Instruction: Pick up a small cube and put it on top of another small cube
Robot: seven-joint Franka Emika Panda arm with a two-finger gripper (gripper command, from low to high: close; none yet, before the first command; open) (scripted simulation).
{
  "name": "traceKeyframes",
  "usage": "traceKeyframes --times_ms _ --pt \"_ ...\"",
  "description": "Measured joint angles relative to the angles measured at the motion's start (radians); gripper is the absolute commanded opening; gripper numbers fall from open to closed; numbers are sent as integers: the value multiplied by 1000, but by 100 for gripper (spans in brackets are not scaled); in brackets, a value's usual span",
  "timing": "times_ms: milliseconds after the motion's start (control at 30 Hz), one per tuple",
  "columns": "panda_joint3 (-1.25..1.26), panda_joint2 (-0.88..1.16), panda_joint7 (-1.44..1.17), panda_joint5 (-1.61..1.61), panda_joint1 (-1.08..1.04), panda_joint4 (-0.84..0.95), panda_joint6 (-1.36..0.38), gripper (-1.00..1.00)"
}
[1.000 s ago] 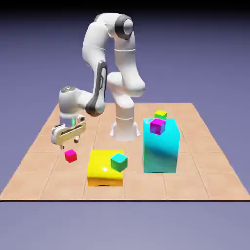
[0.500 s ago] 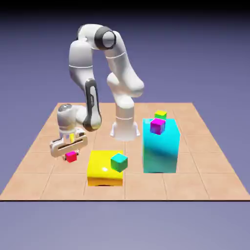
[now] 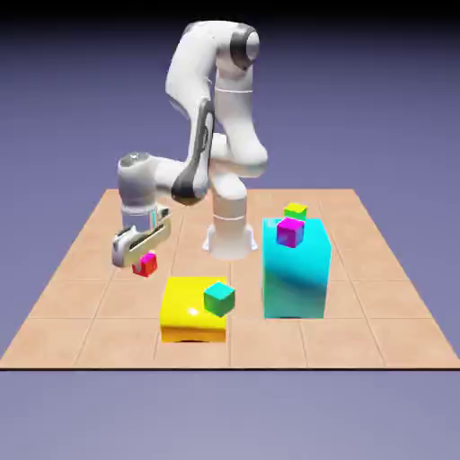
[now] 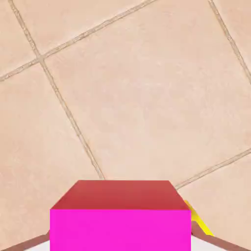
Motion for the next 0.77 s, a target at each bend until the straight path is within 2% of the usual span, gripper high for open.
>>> traceKeyframes --times_ms 433,500,633,667,767 --pt "259 -427 -499 184 471 162 -564 -100" --pt "266 -440 -514 190 486 167 -582 -100" --pt "309 -380 -513 212 490 53 -408 -100" --pt "315 -370 -513 216 490 35 -380 100" --pt "305 -385 -512 208 489 63 -424 100"
